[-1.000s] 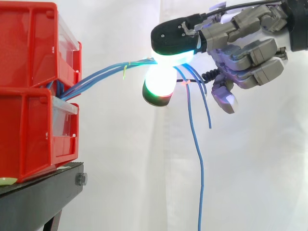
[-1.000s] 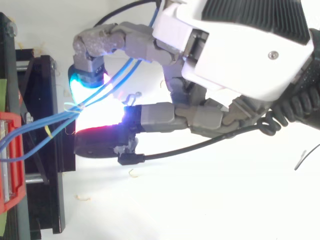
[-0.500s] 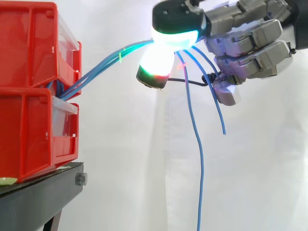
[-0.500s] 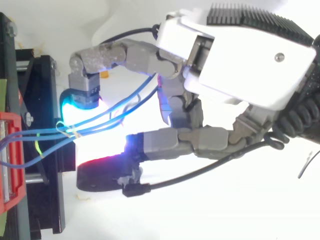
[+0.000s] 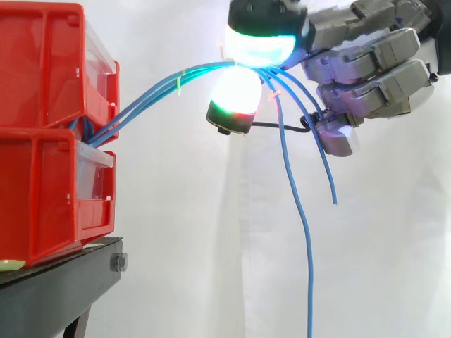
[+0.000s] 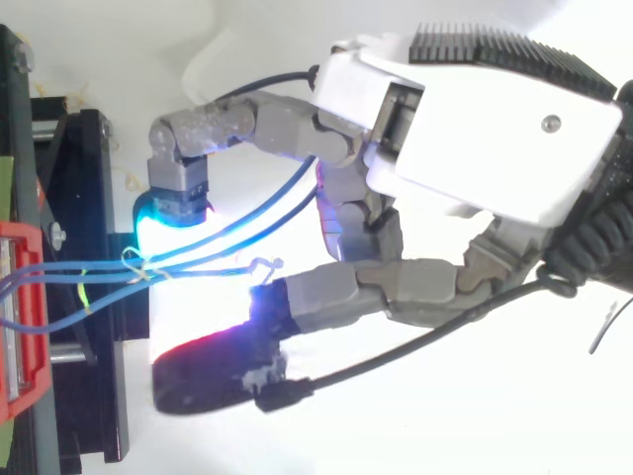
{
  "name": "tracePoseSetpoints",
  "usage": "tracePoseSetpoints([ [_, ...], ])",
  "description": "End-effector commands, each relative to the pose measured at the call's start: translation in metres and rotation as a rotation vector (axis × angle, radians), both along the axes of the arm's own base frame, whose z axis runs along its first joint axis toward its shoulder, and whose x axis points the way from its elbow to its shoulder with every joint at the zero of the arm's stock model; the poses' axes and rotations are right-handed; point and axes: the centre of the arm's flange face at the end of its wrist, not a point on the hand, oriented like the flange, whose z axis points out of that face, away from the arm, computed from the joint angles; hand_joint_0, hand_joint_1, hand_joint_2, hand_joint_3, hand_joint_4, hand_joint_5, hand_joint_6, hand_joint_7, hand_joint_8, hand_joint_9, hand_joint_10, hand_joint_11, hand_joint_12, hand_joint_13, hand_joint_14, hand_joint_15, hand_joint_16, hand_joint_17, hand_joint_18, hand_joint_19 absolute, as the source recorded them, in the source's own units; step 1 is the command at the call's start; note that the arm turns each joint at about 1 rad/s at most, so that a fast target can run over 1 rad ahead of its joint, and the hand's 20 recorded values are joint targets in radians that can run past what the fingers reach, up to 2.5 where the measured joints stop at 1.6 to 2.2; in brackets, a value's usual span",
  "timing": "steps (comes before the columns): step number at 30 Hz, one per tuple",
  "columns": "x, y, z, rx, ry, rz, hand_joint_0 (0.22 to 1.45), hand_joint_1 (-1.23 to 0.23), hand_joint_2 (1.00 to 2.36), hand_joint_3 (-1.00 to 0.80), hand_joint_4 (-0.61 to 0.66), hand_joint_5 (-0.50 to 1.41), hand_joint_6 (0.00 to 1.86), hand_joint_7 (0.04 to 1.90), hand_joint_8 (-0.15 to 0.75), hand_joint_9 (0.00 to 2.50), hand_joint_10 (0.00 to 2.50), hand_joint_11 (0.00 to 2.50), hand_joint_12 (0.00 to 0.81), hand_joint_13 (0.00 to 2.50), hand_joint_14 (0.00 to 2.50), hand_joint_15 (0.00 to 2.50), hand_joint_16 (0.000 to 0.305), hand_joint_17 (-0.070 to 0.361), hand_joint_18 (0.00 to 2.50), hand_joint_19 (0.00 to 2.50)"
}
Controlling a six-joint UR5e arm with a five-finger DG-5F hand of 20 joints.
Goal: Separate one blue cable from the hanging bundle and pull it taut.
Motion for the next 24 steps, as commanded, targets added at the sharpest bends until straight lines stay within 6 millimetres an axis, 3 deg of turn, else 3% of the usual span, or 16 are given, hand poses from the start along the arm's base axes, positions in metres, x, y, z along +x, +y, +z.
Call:
tracePoseSetpoints([
  [1, -0.0001, -0.0001, 0.0010, 0.000, -0.002, -0.001, 0.45, -0.46, 1.00, -0.50, 0.15, 0.13, 0.50, 1.25, 0.132, 2.48, 0.04, 1.21, 0.398, 2.05, 0.03, 1.13, 0.059, 0.133, 1.37, 0.72],
  [5, 0.0000, -0.0001, -0.0008, -0.002, 0.002, -0.001, 0.52, -0.26, 1.00, -0.50, 0.09, 0.13, 0.50, 1.22, 0.099, 2.49, 0.04, 1.18, 0.366, 2.03, 0.03, 1.14, 0.050, 0.112, 1.29, 0.77],
  [7, -0.0003, -0.0002, 0.0003, -0.001, 0.000, -0.001, 0.56, -0.28, 1.00, -0.50, 0.09, 0.13, 0.50, 1.22, 0.083, 2.49, 0.04, 1.19, 0.351, 2.02, 0.03, 1.16, 0.046, 0.104, 1.26, 0.78],
  [12, 0.0002, -0.0001, -0.0007, -0.003, 0.001, -0.001, 0.69, -0.52, 1.00, -0.50, 0.09, 0.14, 0.50, 1.21, 0.015, 2.50, 0.04, 1.26, 0.339, 2.02, 0.03, 1.17, 0.040, 0.089, 1.25, 0.79],
  [24, -0.0002, -0.0002, -0.0015, -0.001, 0.003, -0.001, 0.75, -0.65, 1.01, -0.38, 0.09, 0.14, 0.50, 1.20, 0.035, 2.50, 0.04, 1.31, 0.350, 2.02, 0.03, 1.17, 0.038, 0.086, 1.26, 0.79],
])
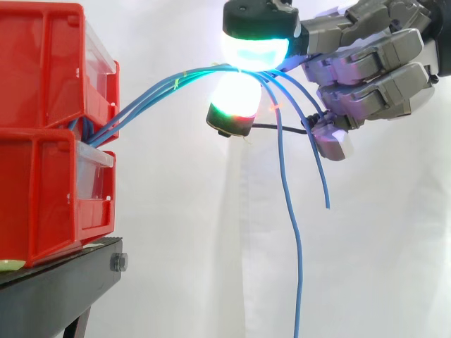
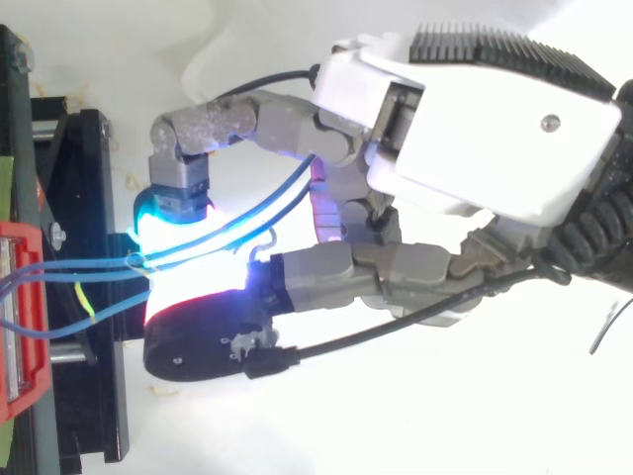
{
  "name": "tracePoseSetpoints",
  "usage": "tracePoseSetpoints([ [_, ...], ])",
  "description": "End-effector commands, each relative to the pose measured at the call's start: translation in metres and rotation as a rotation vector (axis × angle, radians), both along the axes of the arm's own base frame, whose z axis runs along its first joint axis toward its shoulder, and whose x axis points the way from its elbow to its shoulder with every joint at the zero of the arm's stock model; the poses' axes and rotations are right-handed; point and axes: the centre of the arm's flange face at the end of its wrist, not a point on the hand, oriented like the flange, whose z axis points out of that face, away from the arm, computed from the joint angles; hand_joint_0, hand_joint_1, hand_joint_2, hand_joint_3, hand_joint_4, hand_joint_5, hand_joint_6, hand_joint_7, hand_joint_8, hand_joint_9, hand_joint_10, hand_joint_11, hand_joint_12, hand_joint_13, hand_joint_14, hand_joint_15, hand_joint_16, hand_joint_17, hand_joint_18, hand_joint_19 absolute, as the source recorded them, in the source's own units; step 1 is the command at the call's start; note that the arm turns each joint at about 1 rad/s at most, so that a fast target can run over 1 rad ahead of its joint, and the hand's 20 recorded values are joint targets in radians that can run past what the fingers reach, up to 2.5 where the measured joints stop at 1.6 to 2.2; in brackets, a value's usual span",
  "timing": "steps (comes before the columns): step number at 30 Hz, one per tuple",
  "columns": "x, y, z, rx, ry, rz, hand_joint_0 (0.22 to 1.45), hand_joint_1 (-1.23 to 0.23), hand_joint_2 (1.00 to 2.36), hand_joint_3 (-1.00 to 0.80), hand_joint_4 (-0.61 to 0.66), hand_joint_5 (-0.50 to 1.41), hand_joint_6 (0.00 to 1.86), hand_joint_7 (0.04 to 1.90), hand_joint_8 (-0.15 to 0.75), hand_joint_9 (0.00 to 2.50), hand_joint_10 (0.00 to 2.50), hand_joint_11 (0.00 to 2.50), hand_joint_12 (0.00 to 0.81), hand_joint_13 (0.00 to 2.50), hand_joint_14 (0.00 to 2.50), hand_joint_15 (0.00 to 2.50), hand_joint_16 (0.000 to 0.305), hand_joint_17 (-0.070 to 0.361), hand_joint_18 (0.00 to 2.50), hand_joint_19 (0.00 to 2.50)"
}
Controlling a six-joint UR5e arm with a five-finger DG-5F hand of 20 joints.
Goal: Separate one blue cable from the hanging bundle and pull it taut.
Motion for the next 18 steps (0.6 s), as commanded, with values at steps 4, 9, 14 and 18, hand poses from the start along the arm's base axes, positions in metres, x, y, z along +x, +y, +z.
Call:
tracePoseSetpoints([
  [4, -0.0003, -0.0001, 0.0006, 0.001, -0.001, 0.000, 0.74, -0.68, 1.02, -0.27, 0.07, 0.14, 0.51, 1.20, 0.103, 2.50, 0.04, 1.29, 0.353, 2.01, 0.03, 1.18, 0.039, 0.088, 1.25, 0.79],
  [9, -0.0008, -0.0002, 0.0002, 0.000, 0.004, 0.000, 0.68, -0.86, 1.01, -0.22, 0.08, 0.14, 0.51, 1.23, 0.148, 2.48, 0.04, 1.25, 0.388, 2.02, 0.03, 1.15, 0.048, 0.108, 1.31, 0.73],
  [14, -0.0010, -0.0002, 0.0001, 0.001, 0.005, 0.000, 0.50, -0.78, 1.00, -0.40, 0.21, 0.13, 0.50, 1.22, 0.185, 2.45, 0.04, 1.13, 0.451, 2.02, 0.03, 1.09, 0.066, 0.149, 1.41, 0.66],
  [18, -0.0006, -0.0002, -0.0010, 0.000, 0.006, 0.000, 0.41, -0.43, 1.00, -0.50, 0.16, 0.13, 0.50, 1.20, 0.156, 2.45, 0.04, 1.08, 0.424, 2.01, 0.03, 1.10, 0.063, 0.143, 1.36, 0.71],
])
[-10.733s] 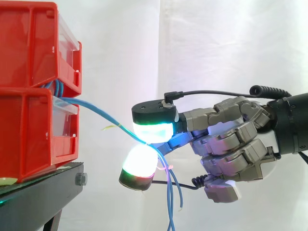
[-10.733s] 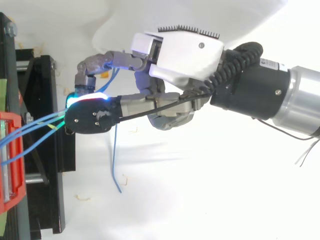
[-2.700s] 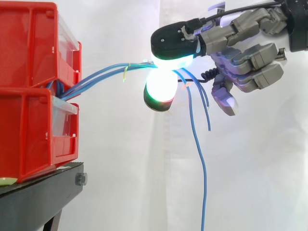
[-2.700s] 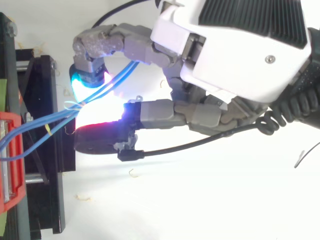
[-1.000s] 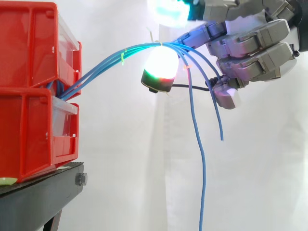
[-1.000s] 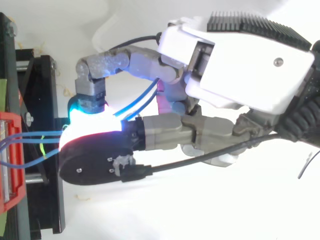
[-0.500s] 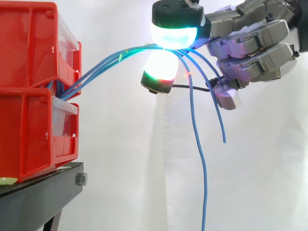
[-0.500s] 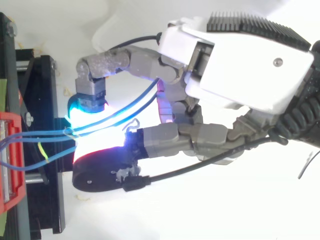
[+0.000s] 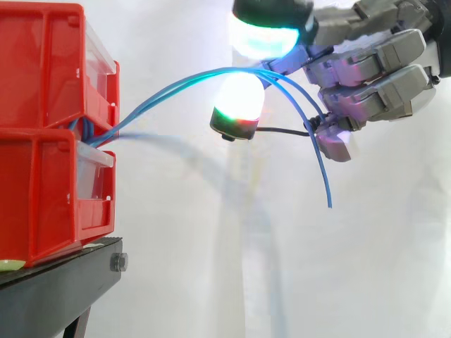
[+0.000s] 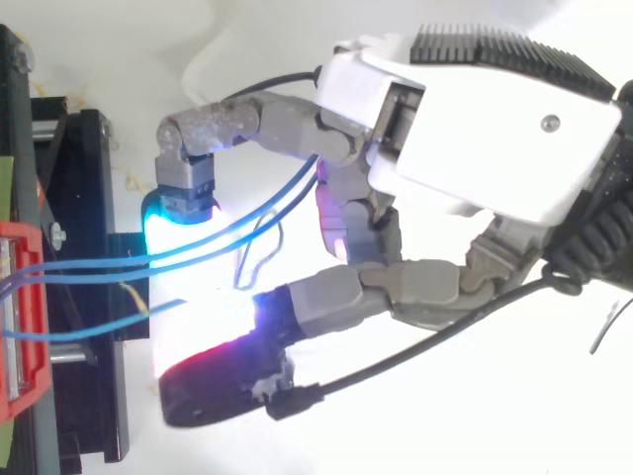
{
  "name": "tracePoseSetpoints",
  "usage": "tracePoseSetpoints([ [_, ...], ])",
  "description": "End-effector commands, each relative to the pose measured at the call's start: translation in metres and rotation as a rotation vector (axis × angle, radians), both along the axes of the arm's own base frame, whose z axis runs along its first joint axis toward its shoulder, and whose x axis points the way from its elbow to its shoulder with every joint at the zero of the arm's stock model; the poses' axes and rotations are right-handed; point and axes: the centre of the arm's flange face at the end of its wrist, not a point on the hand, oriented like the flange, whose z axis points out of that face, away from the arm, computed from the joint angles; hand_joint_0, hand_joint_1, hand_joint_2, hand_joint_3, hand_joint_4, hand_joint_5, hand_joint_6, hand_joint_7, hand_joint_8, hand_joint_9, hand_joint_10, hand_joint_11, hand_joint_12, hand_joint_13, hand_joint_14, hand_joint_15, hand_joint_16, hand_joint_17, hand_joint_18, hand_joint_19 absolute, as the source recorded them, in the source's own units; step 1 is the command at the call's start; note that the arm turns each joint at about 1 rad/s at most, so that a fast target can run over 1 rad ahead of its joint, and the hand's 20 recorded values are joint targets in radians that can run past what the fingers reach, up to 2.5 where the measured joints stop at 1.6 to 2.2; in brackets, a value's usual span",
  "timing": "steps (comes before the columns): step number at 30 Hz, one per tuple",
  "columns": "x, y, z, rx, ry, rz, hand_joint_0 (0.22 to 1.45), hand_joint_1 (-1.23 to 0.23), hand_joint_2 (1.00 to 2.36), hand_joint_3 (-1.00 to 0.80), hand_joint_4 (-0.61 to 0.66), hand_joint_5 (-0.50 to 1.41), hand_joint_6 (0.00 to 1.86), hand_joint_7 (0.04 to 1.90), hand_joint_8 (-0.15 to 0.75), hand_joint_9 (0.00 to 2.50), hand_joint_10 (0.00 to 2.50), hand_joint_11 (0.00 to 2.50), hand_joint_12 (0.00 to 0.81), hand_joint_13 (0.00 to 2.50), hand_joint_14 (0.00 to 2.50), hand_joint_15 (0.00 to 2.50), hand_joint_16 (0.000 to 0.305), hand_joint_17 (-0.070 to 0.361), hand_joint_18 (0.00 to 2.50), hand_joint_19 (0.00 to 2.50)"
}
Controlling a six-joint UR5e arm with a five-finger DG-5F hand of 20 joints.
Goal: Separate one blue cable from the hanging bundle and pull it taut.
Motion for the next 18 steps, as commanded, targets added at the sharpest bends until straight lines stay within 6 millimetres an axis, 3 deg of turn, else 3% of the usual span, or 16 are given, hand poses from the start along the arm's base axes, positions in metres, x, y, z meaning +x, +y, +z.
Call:
tracePoseSetpoints([
  [1, 0.0001, 0.0000, -0.0005, 0.000, 0.001, 0.000, 0.40, -0.40, 1.00, -0.50, 0.15, 0.13, 0.50, 1.20, 0.152, 2.46, 0.04, 1.05, 0.428, 2.02, 0.03, 1.08, 0.064, 0.145, 1.37, 0.70],
  [3, -0.0001, 0.0000, -0.0012, -0.002, 0.003, 0.000, 0.44, -0.11, 1.00, -0.50, 0.11, 0.13, 0.51, 1.19, 0.112, 2.48, 0.04, 1.03, 0.408, 2.01, 0.03, 1.08, 0.061, 0.136, 1.32, 0.72],
  [5, 0.0001, 0.0000, -0.0005, 0.000, 0.001, 0.000, 0.45, -0.09, 1.00, -0.50, 0.09, 0.14, 0.51, 1.19, 0.099, 2.49, 0.04, 1.03, 0.392, 2.01, 0.03, 1.09, 0.058, 0.130, 1.30, 0.73],
  [10, -0.0001, 0.0000, -0.0012, 0.000, 0.002, 0.000, 0.59, -0.26, 1.00, -0.50, 0.06, 0.13, 0.50, 1.18, 0.033, 2.46, 0.04, 1.10, 0.340, 1.98, 0.03, 1.14, 0.043, 0.097, 1.21, 0.80],
  [14, -0.0001, 0.0000, -0.0012, -0.002, 0.003, 0.000, 0.68, -0.46, 1.00, -0.50, 0.08, 0.14, 0.50, 1.18, 0.010, 2.47, 0.04, 1.15, 0.347, 1.99, 0.03, 1.14, 0.040, 0.090, 1.22, 0.80],
  [18, -0.0006, -0.0002, -0.0008, -0.002, 0.003, 0.000, 0.72, -0.55, 1.00, -0.50, 0.07, 0.14, 0.50, 1.18, 0.001, 2.48, 0.04, 1.16, 0.350, 1.99, 0.03, 1.14, 0.040, 0.089, 1.23, 0.79],
])
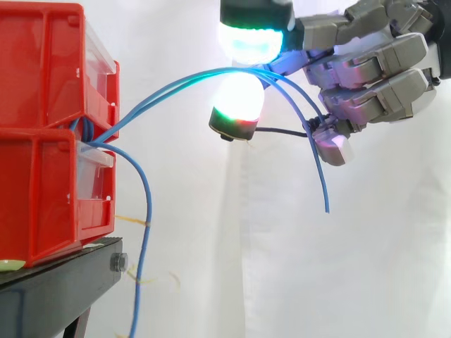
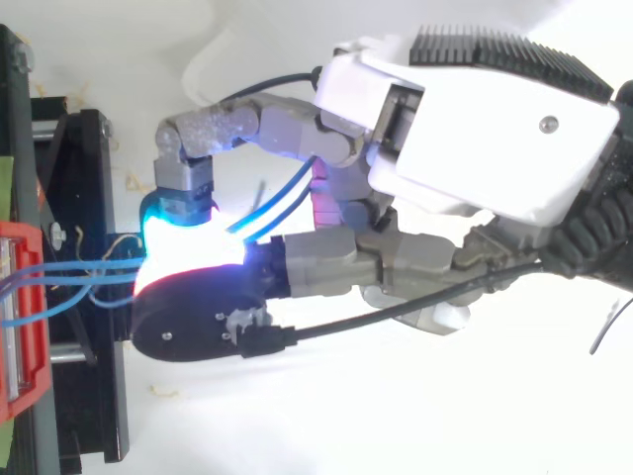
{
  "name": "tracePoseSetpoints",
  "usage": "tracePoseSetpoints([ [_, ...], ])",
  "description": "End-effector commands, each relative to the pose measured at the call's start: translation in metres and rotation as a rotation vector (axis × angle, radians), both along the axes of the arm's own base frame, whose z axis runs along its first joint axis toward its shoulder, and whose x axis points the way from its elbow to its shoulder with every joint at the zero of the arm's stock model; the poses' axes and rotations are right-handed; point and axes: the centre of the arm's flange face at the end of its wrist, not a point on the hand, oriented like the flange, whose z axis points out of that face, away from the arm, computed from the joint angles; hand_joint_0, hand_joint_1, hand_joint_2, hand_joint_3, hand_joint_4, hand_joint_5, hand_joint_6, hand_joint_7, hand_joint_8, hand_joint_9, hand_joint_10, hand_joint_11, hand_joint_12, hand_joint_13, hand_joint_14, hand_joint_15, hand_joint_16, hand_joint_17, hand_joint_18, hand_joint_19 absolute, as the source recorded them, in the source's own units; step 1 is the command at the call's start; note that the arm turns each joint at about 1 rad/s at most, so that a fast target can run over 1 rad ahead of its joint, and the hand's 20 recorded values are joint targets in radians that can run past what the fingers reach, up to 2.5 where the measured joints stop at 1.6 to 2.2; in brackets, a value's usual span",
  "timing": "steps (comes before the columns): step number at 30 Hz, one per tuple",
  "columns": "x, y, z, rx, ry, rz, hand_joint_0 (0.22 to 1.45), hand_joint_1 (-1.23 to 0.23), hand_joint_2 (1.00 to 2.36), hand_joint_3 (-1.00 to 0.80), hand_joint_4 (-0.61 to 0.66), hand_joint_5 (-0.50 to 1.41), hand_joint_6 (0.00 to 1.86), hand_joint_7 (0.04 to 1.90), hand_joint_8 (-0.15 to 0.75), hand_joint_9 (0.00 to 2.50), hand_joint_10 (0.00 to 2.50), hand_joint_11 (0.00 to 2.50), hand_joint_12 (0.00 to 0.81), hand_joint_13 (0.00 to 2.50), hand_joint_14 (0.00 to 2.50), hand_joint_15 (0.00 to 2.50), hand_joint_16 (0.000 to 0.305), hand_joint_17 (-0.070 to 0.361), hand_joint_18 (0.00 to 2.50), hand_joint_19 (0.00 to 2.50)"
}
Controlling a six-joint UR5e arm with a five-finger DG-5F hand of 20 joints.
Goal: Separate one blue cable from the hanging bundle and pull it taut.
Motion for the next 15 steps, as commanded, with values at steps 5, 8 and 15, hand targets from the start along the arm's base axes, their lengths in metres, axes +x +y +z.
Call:
tracePoseSetpoints([
  [5, -0.0002, 0.0000, 0.0003, 0.000, 0.000, 0.000, 0.74, -0.62, 1.01, -0.41, 0.08, 0.14, 0.50, 1.19, 0.002, 2.48, 0.04, 1.17, 0.357, 2.00, 0.03, 1.14, 0.038, 0.086, 1.24, 0.80],
  [8, -0.0002, 0.0000, 0.0003, -0.002, 0.000, 0.000, 0.75, -0.64, 1.01, -0.37, 0.08, 0.14, 0.50, 1.19, 0.014, 2.48, 0.04, 1.15, 0.353, 2.00, 0.03, 1.14, 0.039, 0.088, 1.24, 0.80],
  [15, -0.0004, -0.0001, -0.0004, -0.005, 0.003, 0.001, 0.68, -0.76, 1.01, -0.18, 0.07, 0.14, 0.51, 1.22, 0.138, 2.46, 0.04, 1.09, 0.402, 2.04, 0.03, 1.09, 0.053, 0.119, 1.35, 0.71],
])
